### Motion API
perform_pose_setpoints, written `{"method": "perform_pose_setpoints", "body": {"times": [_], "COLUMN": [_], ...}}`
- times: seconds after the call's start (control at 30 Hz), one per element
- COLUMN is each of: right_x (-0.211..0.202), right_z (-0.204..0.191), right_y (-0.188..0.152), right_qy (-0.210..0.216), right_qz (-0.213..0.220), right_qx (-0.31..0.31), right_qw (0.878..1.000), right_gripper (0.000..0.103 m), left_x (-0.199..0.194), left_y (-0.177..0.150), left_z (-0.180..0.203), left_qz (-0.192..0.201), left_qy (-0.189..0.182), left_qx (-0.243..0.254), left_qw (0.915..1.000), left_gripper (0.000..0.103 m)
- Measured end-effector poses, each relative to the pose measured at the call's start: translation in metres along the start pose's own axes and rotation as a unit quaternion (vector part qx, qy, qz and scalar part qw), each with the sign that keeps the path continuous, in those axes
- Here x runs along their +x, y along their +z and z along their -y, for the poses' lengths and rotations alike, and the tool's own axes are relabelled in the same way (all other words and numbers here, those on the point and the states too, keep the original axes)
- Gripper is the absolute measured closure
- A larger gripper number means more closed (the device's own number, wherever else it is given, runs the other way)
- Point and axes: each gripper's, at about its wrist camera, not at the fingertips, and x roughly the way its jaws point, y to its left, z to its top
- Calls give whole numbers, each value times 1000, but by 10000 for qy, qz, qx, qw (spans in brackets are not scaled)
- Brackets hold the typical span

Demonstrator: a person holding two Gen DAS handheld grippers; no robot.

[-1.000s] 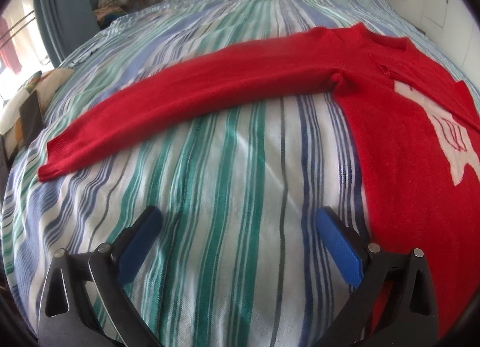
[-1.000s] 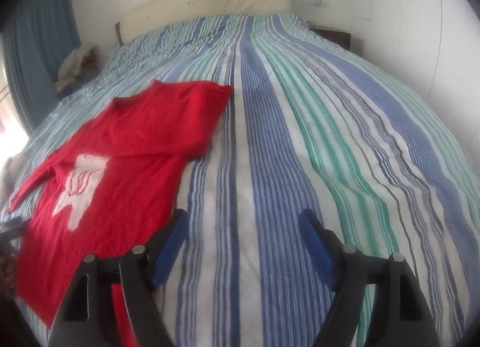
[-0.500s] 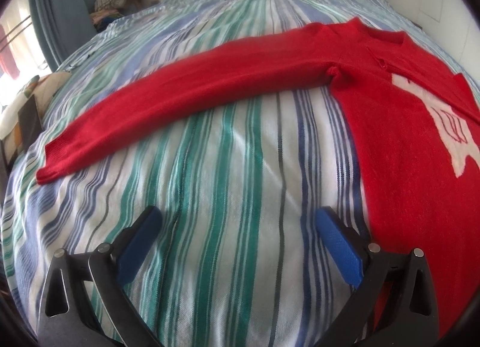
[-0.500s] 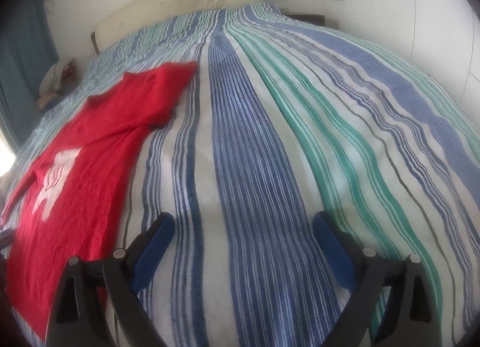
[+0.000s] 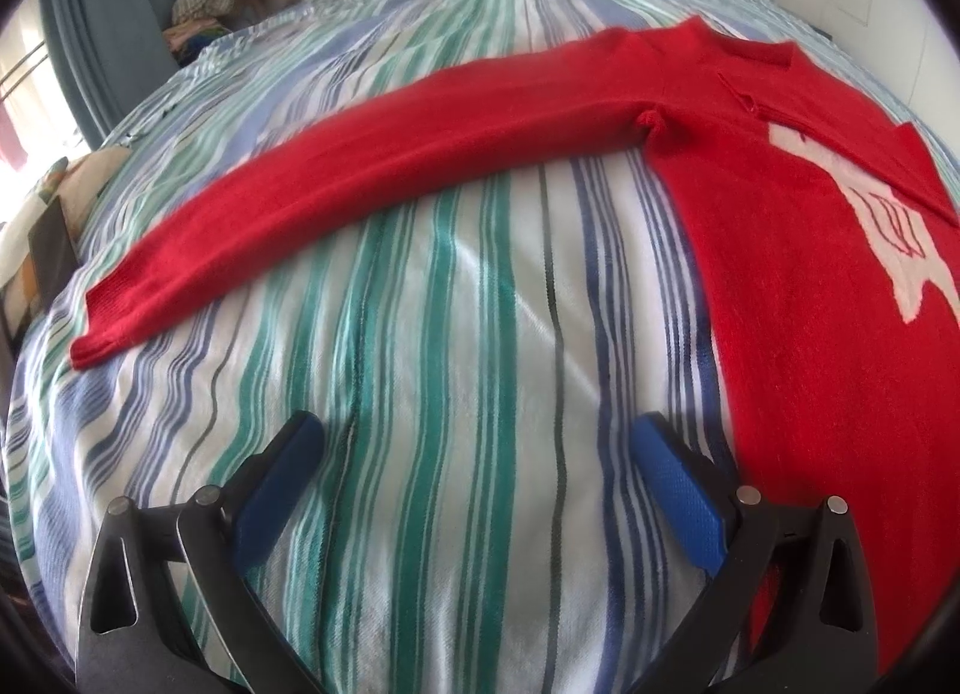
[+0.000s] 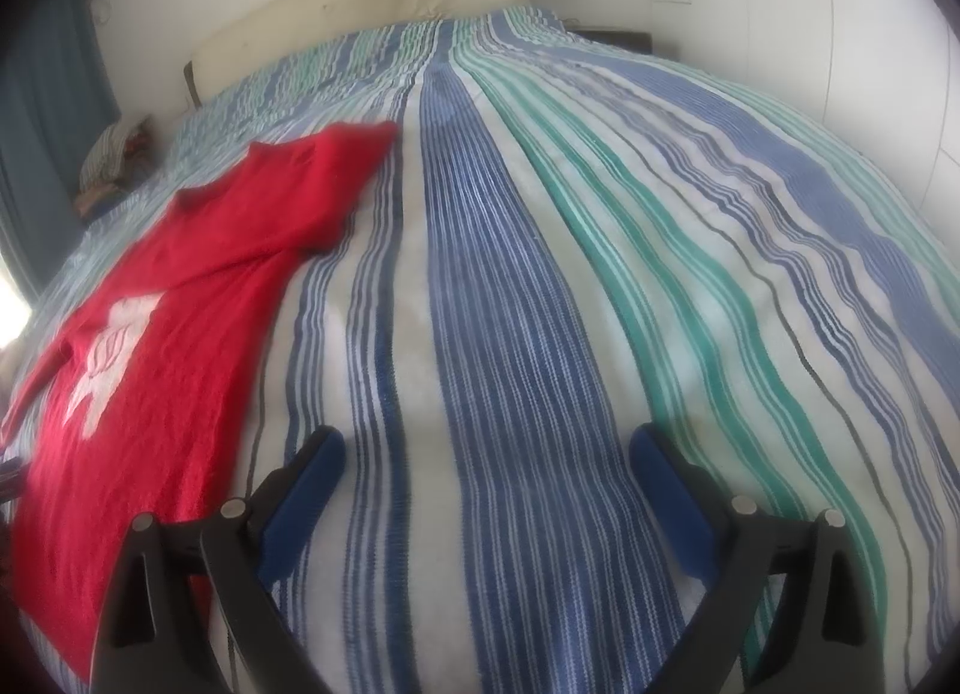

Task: Fold small clothes
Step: 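Move the left gripper toward the cuff of the other sleeve, then grasp the sleeve cuff with the left gripper, fold it across the body, release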

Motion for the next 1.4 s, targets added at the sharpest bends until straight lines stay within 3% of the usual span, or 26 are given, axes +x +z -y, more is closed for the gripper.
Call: {"method": "perform_pose_setpoints", "body": {"times": [0.27,0.43,0.57,0.67,0.8,0.9,0.97,1.03,1.17,1.23,1.27,1.3,1.33,1.4], "right_x": [0,0,-1,0,-1,0,1,2,2,3,3,3,3,2], "right_z": [0,0,-1,-1,-2,-3,-4,-5,-5,-5,-5,-5,-5,-5], "right_y": [0,-1,-1,-1,-1,-1,0,0,0,0,0,1,1,1], "right_qy": [-2,5,9,6,-13,-51,-80,-102,-105,-110,-114,-114,-115,-114], "right_qz": [0,3,4,-3,-24,-48,-67,-78,-78,-78,-81,-83,-83,-81], "right_qx": [-1,-3,-5,-12,-36,-78,-111,-138,-145,-150,-152,-153,-154,-154], "right_qw": [10000,10000,10000,10000,10000,9999,9999,9998,9998,9998,9998,9998,9998,9998], "right_gripper": [7,7,7,7,6,5,5,4,4,4,4,4,4,4], "left_x": [-3,-25,-50,-55,-39,-6,17,34,54,59,58,54,50,34], "left_y": [-1,2,14,22,30,27,27,33,47,51,54,58,63,79], "left_z": [-3,-20,-66,-116,-195,-253,-269,-267,-244,-235,-228,-223,-217,-202], "left_qz": [35,172,255,145,-94,-499,-742,-870,-889,-877,-858,-864,-903,-920], "left_qy": [-84,-513,-1085,-1306,-814,-670,-732,-789,-611,-377,-292,-295,-453,-577], "left_qx": [-40,-327,-912,-1322,-1896,-2723,-2947,-2813,-2365,-2243,-2163,-2102,-2073,-1921], "left_qw": [10000,9980,9896,9825,9784,9586,9499,9524,9656,9698,9721,9734,9731,9753], "left_gripper": [0,1,1,1,1,2,5,10,12,24,46,76,93,98]}}
